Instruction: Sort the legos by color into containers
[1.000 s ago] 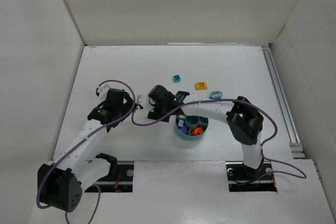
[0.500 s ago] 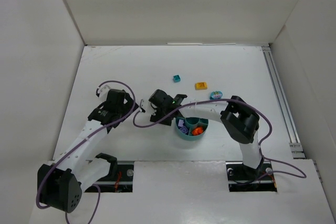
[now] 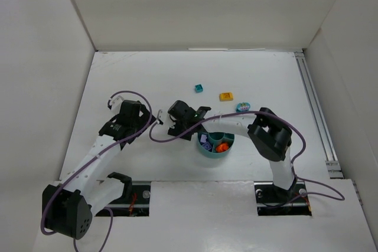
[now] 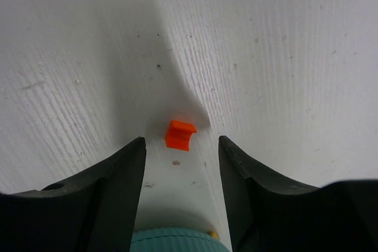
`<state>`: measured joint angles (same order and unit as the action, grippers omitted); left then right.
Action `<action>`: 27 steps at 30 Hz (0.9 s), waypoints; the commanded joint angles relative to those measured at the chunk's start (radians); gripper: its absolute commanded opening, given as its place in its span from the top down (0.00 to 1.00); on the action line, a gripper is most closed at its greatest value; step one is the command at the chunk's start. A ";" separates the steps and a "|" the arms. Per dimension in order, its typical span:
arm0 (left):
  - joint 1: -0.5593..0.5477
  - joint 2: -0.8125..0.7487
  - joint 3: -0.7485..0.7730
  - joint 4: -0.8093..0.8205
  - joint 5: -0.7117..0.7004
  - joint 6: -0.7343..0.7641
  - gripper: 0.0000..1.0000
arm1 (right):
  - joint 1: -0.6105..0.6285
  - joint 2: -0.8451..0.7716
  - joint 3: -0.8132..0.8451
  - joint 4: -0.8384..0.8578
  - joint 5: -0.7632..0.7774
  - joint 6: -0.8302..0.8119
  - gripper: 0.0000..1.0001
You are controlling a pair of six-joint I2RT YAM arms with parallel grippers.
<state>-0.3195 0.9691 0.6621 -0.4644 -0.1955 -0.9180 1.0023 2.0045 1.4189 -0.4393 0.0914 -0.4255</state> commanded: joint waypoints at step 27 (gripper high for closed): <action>-0.004 -0.020 0.025 -0.028 -0.042 -0.018 0.00 | -0.016 -0.073 -0.020 0.089 -0.041 0.048 0.83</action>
<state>-0.3195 0.9691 0.6621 -0.4751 -0.2173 -0.9264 0.9878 2.0106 1.4044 -0.3897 0.0669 -0.3916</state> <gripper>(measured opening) 0.997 0.175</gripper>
